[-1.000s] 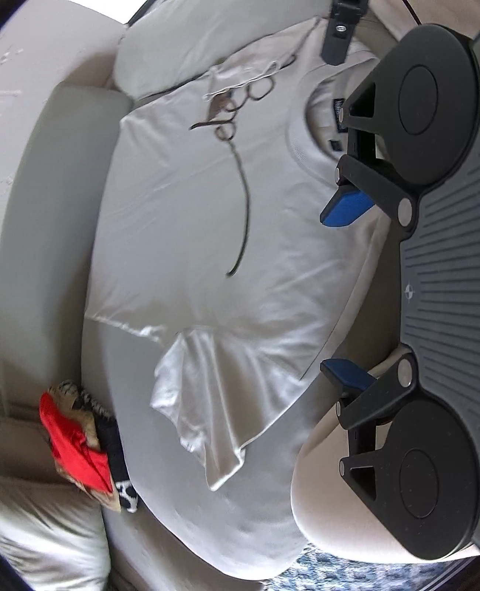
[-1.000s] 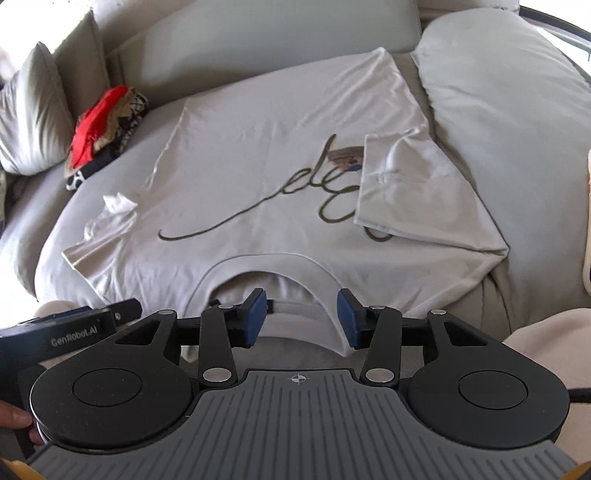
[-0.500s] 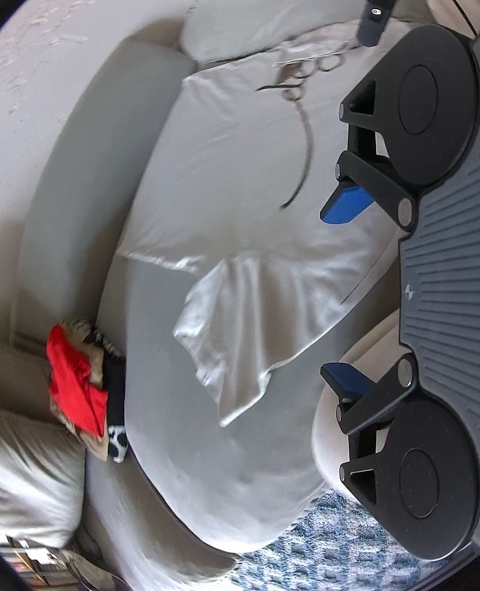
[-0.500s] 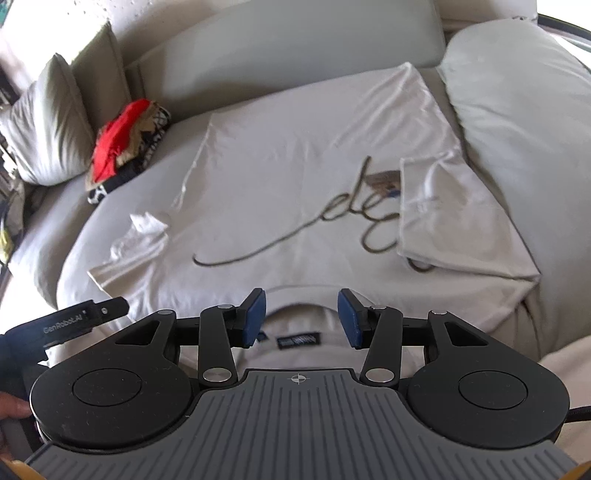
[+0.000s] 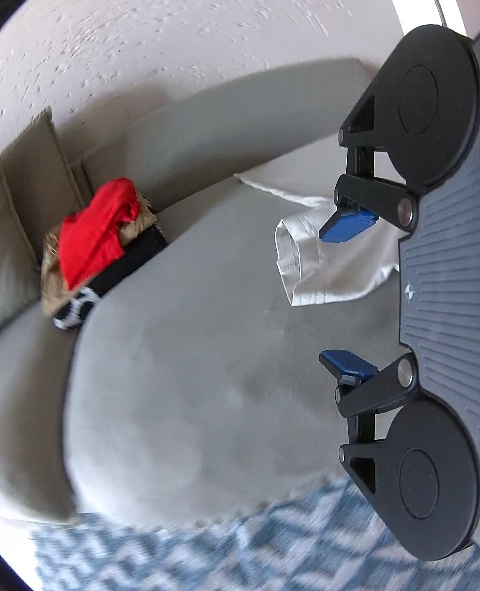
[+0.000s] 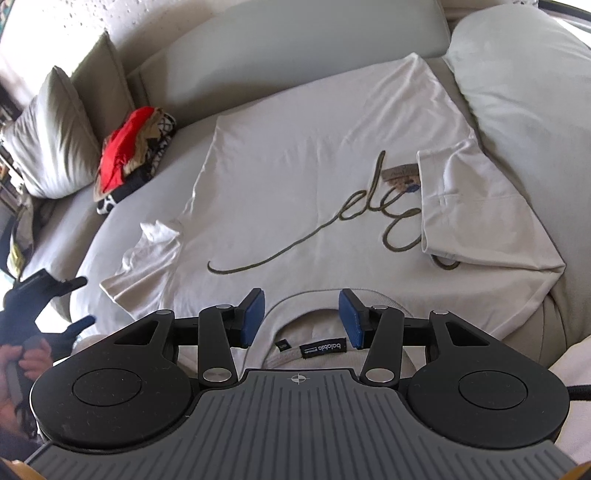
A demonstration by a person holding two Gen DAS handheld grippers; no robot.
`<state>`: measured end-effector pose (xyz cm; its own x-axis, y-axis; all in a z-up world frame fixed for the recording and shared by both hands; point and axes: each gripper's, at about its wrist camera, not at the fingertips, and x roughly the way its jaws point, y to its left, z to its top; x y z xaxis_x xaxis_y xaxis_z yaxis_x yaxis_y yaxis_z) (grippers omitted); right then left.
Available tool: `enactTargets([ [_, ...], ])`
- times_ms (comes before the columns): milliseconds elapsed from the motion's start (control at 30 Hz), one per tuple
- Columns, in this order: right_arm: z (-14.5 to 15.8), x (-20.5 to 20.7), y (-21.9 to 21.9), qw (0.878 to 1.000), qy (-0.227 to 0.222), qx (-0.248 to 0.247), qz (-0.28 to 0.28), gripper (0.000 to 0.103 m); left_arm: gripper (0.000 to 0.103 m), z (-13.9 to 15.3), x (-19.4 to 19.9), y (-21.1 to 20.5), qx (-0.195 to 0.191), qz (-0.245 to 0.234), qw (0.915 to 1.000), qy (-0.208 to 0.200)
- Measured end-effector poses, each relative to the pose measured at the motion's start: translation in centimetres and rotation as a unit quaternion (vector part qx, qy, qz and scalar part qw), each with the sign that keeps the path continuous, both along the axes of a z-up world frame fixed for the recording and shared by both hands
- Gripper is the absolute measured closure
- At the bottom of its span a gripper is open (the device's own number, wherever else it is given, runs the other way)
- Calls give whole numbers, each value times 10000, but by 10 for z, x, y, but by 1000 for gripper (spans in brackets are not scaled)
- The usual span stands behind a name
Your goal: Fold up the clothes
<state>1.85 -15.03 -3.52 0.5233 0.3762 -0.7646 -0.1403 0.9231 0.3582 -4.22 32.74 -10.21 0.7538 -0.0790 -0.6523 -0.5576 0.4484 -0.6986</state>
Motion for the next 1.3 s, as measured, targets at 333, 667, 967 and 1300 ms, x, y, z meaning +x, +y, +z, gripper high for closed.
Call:
enactTargets([
  [333,-2,-1,0,10000,62,-26,-33,52,48,1,48,-12,895,-837,9920,296],
  [667,-2,-3,-7,10000,60,-14,-45,51,84,-10,57,-19,748,-870,9927,367],
  [967,-6,-2,-11,9999,120,84,-15,51,103,17,55,-38,1854,-795,9789,340],
  [1300,-10,-3,-24,9995,159,250,-136,51,103,75,64,-175,4302,-2088,8766,-546],
])
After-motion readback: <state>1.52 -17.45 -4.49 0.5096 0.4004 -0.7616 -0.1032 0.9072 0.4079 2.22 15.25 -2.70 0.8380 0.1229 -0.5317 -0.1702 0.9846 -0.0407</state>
